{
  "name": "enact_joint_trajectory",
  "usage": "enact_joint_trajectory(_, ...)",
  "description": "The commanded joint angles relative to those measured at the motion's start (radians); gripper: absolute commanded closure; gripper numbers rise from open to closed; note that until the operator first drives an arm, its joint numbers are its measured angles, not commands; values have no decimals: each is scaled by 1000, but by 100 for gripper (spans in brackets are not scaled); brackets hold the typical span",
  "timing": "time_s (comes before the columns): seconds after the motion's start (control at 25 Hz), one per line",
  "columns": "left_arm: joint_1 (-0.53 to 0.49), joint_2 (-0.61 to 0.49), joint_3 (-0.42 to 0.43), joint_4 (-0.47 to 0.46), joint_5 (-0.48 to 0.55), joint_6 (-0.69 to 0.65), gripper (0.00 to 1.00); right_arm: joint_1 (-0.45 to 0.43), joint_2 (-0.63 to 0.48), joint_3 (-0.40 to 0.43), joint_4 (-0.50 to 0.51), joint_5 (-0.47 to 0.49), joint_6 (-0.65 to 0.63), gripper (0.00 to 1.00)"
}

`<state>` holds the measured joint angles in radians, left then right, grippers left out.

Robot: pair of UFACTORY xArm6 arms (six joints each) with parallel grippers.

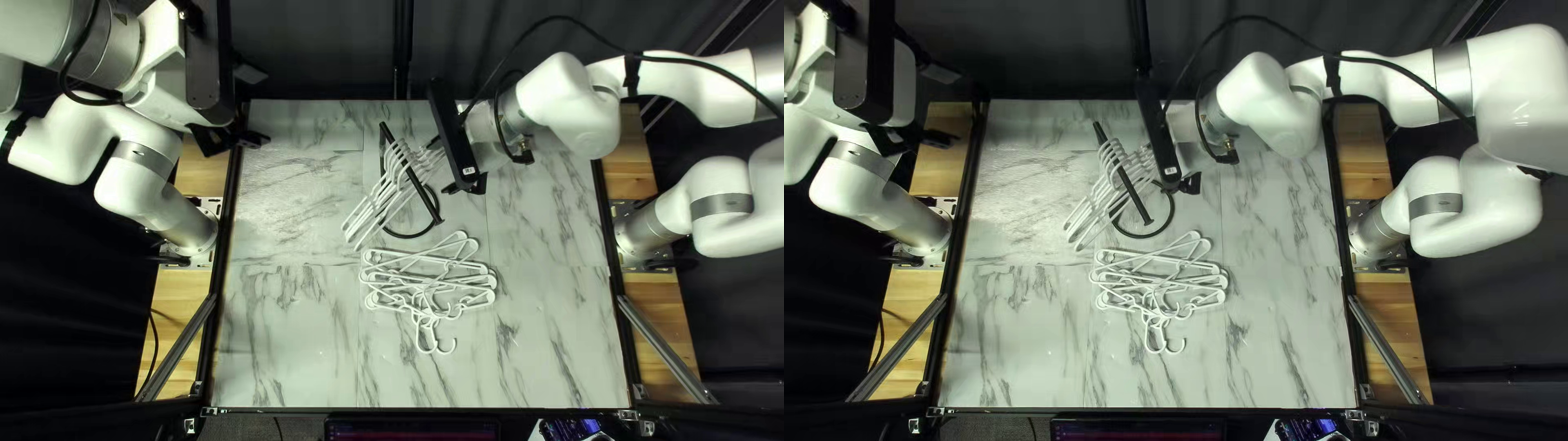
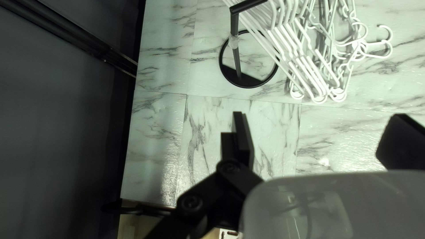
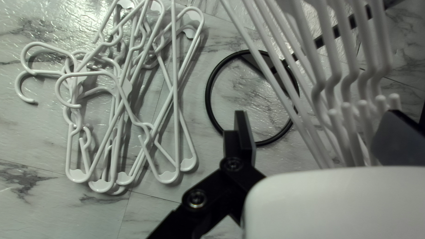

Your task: Remove hangers from rack and place onto table

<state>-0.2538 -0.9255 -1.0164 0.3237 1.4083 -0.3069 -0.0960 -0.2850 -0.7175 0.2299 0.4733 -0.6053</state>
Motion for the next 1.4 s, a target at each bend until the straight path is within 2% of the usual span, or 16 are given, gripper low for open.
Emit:
enact_joint_trajectory(0.04, 0, 0, 0, 0, 0, 0, 0, 0, -15, 11, -3, 6, 13, 0)
enact_joint_trajectory(0.44, 0, 0, 0, 0, 0, 0, 0, 8, 10, 9, 24, -11, -4, 0)
enact_joint_trajectory(0.88, 0, 0, 0, 0, 0, 0, 0, 3, -3, 62, 95, -33, -76, 0)
enact_joint_trajectory(1.12, 0, 0, 0, 0, 0, 0, 0, 8, -14, 67, 95, -32, -77, 0)
enact_joint_trajectory(1.2, 0, 0, 0, 0, 0, 0, 0, 9, -22, 73, 92, -33, -73, 27)
enact_joint_trajectory(1.24, 0, 0, 0, 0, 0, 0, 0, 9, -28, 77, 91, -33, -72, 88)
enact_joint_trajectory(1.28, 0, 0, 0, 0, 0, 0, 0, 8, -32, 80, 90, -33, -72, 100)
enact_joint_trajectory(1.4, 0, 0, 0, 0, 0, 0, 0, 7, -42, 78, 79, -28, -60, 100)
